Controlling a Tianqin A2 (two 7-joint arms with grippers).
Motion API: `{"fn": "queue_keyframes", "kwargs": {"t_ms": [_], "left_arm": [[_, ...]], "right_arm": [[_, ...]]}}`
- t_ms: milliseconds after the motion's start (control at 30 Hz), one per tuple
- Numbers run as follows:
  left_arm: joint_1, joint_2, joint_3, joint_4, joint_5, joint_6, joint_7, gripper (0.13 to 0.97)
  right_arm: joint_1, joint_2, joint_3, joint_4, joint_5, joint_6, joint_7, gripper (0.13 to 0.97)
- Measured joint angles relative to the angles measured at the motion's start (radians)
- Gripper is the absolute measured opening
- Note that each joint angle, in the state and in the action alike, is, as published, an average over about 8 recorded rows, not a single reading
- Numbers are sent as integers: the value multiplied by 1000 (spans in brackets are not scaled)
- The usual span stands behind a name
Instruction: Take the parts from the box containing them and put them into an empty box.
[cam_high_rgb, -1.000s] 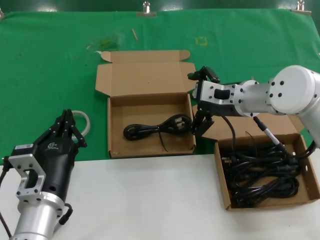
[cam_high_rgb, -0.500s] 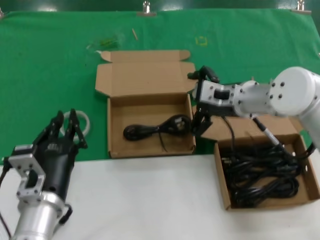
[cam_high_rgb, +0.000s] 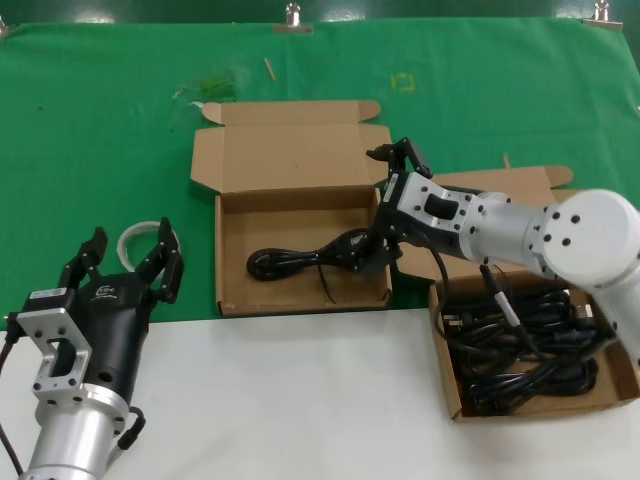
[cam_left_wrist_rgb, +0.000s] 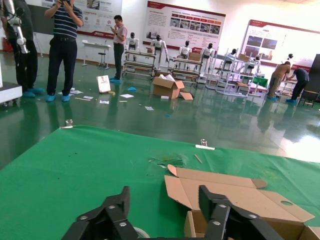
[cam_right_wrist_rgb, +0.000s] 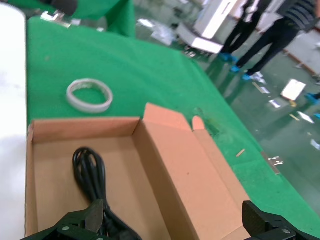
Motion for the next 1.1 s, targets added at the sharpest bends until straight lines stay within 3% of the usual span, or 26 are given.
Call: {"fn": "queue_keyframes", "kwargs": {"t_ms": [533,833,1100], "left_arm": [[0,0,0,0,0,0,0,760],[0,0,0,0,0,0,0,892],[0,0,0,0,0,0,0,925]], "right_arm": [[-210,1,124,167,145,165,3,966],[-329,2,194,260,226,257,5,966],[-433,3,256,343,297,339,6,966]]}}
